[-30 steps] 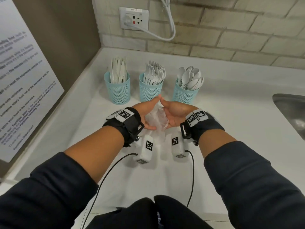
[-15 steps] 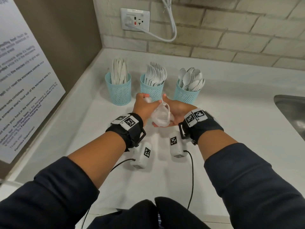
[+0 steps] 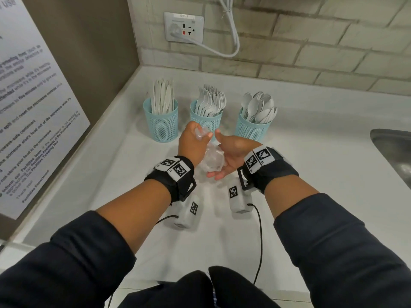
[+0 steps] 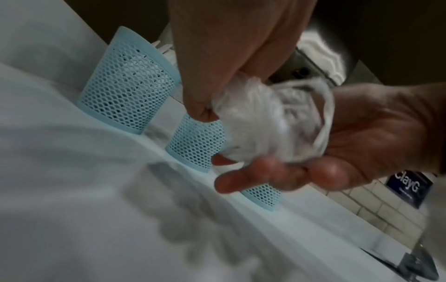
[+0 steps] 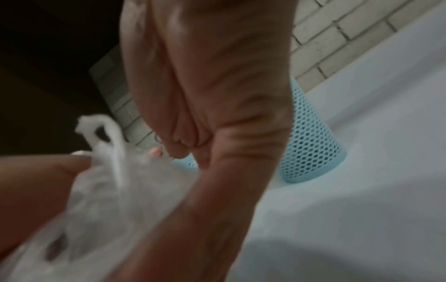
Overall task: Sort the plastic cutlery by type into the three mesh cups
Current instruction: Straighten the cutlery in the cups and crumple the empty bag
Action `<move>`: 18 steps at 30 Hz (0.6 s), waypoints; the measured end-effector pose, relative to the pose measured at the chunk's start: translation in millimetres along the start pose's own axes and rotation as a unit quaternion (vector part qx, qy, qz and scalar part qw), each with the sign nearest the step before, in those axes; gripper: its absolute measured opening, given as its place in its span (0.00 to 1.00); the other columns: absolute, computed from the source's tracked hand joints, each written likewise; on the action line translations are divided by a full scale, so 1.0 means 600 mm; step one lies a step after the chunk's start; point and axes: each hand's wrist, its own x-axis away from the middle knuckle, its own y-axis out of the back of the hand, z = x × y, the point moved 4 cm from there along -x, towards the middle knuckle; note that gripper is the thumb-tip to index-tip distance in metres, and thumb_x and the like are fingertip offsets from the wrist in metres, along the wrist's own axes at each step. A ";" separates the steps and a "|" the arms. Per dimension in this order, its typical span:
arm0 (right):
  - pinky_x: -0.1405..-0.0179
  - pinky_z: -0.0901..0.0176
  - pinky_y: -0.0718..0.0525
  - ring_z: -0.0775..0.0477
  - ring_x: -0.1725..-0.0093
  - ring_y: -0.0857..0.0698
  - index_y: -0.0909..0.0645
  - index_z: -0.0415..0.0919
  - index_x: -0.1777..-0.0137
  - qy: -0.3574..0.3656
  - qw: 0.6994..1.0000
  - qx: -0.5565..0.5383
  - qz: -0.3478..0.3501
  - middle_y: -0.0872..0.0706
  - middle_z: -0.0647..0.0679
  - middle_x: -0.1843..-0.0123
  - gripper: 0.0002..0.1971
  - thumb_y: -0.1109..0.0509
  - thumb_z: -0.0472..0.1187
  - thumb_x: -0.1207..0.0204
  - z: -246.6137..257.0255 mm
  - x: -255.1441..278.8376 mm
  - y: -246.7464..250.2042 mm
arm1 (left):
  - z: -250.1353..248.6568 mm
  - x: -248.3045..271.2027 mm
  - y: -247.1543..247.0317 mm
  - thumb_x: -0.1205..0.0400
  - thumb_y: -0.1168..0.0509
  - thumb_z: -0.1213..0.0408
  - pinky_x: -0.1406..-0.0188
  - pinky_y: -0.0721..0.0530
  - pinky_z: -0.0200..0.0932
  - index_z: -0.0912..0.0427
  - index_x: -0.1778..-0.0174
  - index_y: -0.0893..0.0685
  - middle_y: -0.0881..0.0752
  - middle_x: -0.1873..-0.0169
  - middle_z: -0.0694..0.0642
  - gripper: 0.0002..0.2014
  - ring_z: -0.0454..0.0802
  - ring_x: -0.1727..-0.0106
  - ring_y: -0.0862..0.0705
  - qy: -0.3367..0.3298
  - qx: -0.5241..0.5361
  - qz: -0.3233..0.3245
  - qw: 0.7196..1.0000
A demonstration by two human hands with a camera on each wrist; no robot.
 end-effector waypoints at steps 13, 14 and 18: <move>0.45 0.51 0.15 0.42 0.47 0.14 0.18 0.39 0.54 0.361 0.923 -0.036 -0.129 0.13 0.39 0.46 0.10 0.39 0.41 0.16 0.034 0.007 -0.006 | -0.017 0.002 0.001 0.15 0.53 0.43 0.55 0.21 0.46 0.62 0.55 0.15 0.16 0.59 0.56 0.28 0.53 0.57 0.19 0.060 -0.016 -0.011 0.998; 0.49 0.52 0.16 0.42 0.45 0.15 0.20 0.40 0.50 0.347 0.927 -0.033 -0.137 0.15 0.40 0.43 0.09 0.40 0.43 0.16 0.032 0.006 -0.008 | -0.019 -0.001 0.006 0.13 0.52 0.48 0.56 0.26 0.44 0.61 0.64 0.19 0.19 0.66 0.55 0.25 0.52 0.61 0.22 0.047 -0.019 -0.034 0.998; 0.65 0.48 0.12 0.35 0.40 0.17 0.29 0.49 0.28 0.226 0.973 -0.028 -0.035 0.19 0.44 0.37 0.29 0.56 0.65 0.19 0.020 0.008 -0.045 | -0.033 0.007 0.004 0.13 0.48 0.55 0.61 0.28 0.40 0.61 0.59 0.26 0.24 0.69 0.50 0.15 0.50 0.60 0.23 0.005 -0.014 -0.062 0.998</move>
